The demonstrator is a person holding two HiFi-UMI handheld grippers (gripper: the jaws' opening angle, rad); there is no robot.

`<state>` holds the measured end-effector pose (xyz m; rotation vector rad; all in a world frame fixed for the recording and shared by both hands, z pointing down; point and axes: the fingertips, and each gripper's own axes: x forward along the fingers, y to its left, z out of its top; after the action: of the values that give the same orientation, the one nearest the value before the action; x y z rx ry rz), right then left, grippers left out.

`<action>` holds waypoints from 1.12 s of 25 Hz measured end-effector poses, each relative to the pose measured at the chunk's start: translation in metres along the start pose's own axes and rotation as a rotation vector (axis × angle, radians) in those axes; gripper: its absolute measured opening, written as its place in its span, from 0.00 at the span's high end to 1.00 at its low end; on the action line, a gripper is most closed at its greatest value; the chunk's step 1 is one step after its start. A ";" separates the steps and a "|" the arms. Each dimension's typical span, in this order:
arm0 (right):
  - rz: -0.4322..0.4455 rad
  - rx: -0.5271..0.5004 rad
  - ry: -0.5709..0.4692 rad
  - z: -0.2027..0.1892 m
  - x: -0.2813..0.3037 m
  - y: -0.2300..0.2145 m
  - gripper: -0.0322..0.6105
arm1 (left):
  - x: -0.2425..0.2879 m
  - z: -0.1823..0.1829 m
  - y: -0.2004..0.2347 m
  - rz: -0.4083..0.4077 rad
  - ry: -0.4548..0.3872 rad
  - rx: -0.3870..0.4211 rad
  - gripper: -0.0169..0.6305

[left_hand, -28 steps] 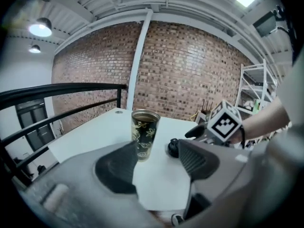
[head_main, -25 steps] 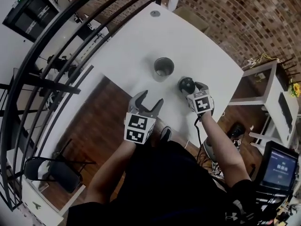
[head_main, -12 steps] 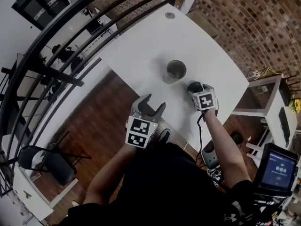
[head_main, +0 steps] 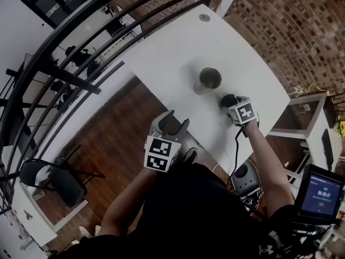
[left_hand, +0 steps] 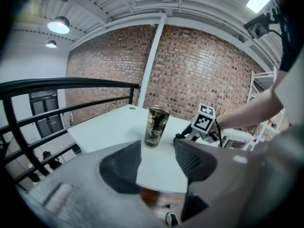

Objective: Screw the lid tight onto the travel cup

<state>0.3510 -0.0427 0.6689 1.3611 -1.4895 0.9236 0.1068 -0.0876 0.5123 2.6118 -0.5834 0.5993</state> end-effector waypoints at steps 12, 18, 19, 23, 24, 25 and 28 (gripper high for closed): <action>0.078 -0.121 -0.012 0.002 0.002 0.003 0.42 | -0.013 -0.007 0.003 0.041 -0.016 -0.025 0.65; 0.078 -0.198 -0.095 0.014 -0.010 0.016 0.43 | -0.017 -0.013 0.005 0.060 -0.014 -0.048 0.67; 0.062 -0.238 -0.119 0.019 -0.016 0.020 0.43 | -0.018 -0.013 0.004 0.060 -0.011 -0.049 0.67; -0.025 -0.394 -0.229 0.037 -0.044 0.021 0.43 | -0.018 -0.011 0.001 0.056 -0.011 -0.043 0.67; -0.030 -0.415 -0.253 0.042 -0.055 0.025 0.43 | -0.019 -0.011 0.000 0.053 -0.010 -0.039 0.67; -0.024 -0.425 -0.277 0.047 -0.067 0.030 0.43 | -0.021 -0.012 -0.001 0.051 -0.010 -0.035 0.67; 0.040 -0.413 -0.354 0.064 -0.105 0.047 0.43 | -0.027 -0.013 -0.006 0.039 -0.012 -0.019 0.67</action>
<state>0.2965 -0.0626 0.5504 1.2275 -1.8564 0.3720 0.0832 -0.0687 0.5081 2.5933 -0.6418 0.5878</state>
